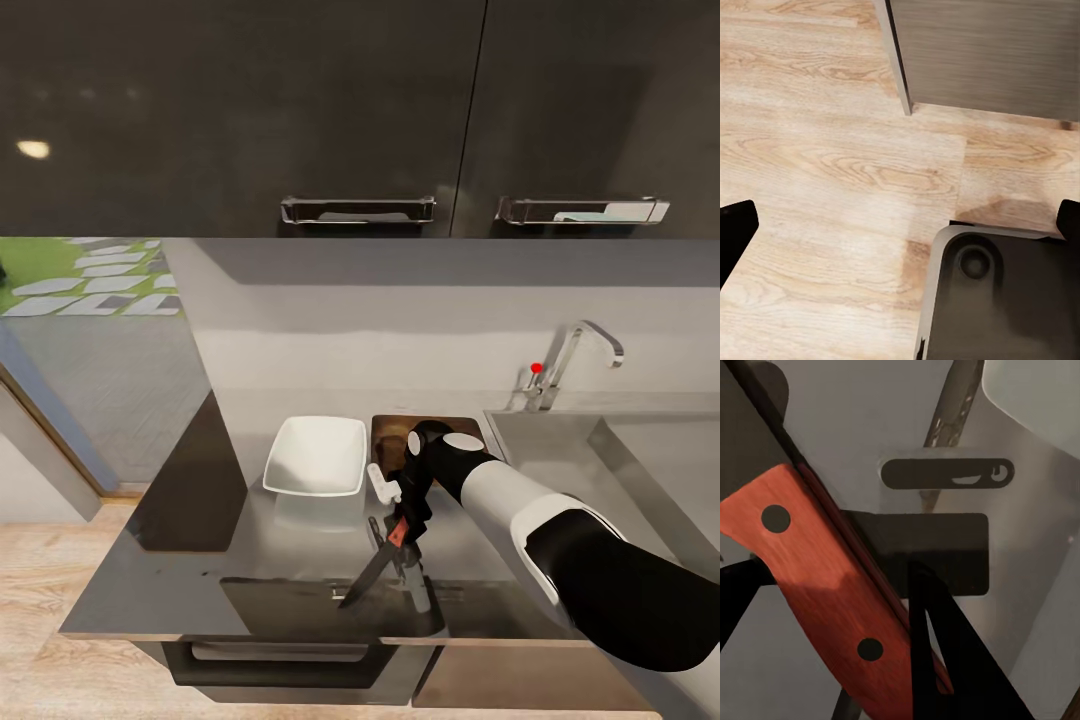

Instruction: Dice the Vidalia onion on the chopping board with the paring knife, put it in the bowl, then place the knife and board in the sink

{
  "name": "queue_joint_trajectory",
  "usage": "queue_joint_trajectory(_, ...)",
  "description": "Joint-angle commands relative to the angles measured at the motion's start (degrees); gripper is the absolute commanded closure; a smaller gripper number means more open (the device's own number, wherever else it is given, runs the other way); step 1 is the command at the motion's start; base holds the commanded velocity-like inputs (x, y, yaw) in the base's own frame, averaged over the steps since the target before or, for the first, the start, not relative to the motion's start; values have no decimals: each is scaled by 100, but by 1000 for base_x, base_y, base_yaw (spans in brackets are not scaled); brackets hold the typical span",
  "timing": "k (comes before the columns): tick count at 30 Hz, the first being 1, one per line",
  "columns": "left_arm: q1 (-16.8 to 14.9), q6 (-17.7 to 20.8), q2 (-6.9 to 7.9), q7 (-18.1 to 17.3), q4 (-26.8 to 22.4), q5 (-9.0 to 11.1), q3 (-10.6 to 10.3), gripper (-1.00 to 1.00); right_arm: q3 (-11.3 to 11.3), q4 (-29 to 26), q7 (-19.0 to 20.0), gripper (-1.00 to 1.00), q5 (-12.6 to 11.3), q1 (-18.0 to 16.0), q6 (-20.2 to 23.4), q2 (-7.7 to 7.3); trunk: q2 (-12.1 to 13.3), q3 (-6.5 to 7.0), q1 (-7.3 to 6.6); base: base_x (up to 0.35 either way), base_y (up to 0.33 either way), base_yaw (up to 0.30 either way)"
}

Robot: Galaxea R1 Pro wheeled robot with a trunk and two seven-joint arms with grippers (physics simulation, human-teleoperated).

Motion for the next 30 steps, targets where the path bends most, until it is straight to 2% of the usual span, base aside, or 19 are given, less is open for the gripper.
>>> queue_joint_trajectory(1, 1, -7, 2, 8, -8, 35, -15, -100, -39, -3, -419, 100, 60, 82, -53, 4, -5, -12, 6, 0, 0, 0)
queue_joint_trajectory(11, 1, -7, 2, 8, -8, 35, -15, -100, -39, -7, -405, 100, 53, 82, -46, 4, -5, 4, 6, 0, 0, 0)
queue_joint_trajectory(30, 1, -7, 2, 8, -17, 35, -15, -100, -39, -12, -392, 100, 52, 82, -36, 4, -5, 172, 6, 0, 0, 0)
